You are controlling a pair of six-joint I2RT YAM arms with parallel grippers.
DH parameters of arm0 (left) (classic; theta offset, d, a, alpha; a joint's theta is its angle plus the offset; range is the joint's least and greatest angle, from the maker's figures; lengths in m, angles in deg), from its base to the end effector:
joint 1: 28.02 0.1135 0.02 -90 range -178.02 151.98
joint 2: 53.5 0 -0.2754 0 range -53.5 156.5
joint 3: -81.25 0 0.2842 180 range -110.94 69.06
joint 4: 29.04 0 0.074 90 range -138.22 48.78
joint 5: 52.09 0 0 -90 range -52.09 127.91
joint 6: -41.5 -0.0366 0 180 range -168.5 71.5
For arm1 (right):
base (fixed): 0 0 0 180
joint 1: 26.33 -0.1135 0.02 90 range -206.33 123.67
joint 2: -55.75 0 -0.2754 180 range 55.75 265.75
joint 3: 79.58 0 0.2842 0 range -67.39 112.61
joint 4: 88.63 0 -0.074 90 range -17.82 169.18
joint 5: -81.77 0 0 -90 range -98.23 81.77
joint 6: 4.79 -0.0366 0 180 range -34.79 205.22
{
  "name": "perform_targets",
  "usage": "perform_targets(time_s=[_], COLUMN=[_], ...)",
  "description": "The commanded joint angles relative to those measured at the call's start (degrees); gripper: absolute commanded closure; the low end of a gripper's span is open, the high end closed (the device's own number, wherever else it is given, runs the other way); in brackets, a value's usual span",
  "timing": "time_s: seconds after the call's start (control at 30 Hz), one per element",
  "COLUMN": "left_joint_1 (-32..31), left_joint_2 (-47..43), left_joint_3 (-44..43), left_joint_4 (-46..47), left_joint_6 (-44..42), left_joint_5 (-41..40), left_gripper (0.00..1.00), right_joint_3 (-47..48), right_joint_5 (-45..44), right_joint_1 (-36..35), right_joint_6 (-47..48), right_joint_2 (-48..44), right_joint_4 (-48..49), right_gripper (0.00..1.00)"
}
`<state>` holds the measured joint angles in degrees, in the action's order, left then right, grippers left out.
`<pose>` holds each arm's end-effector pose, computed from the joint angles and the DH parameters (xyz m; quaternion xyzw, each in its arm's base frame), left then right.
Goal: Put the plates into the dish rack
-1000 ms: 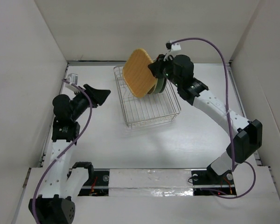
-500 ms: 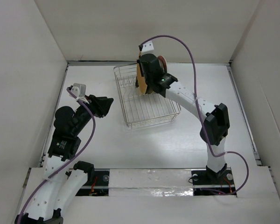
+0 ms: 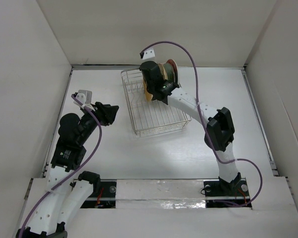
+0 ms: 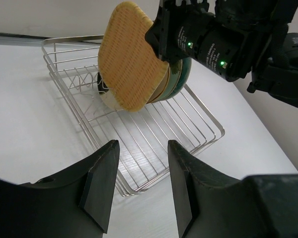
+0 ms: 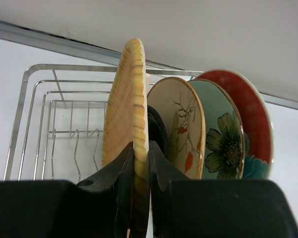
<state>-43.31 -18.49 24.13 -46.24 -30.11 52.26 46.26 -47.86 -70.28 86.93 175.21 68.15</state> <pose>0.1585 -0.0527 0.3878 0.0738 0.6731 -0.2926 0.6752 0.4019 0.3550 0.3553 -0.1070 0.7747 -0.0520 0.6211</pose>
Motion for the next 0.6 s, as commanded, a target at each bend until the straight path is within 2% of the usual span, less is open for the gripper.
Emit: perform_targets(time_s=[0.0,0.23,0.43,0.57], left_joint_1=[0.0,0.0,0.0,0.0], left_joint_2=[-0.64,-0.29,-0.11,-0.29], left_joint_3=[0.1,0.19,0.1,0.19], left_joint_4=[1.59,1.68,1.5,1.59], left_joint_6=[-0.81,-0.9,-0.99,-0.99], left_joint_5=[-0.38,-0.46,-0.73,-0.64], left_gripper=[0.59,0.59,0.58,0.57], right_joint_3=[1.23,-0.18,0.17,-3.06], right_joint_5=[-2.81,-2.03,1.4,2.81], right_joint_1=[0.17,0.17,0.17,0.17], right_joint_6=[1.53,2.24,-2.24,-6.54], right_joint_2=[0.07,1.92,5.17,5.96], right_joint_4=[7.76,16.73,15.6,15.5], right_gripper=[1.0,1.0,1.0,1.0])
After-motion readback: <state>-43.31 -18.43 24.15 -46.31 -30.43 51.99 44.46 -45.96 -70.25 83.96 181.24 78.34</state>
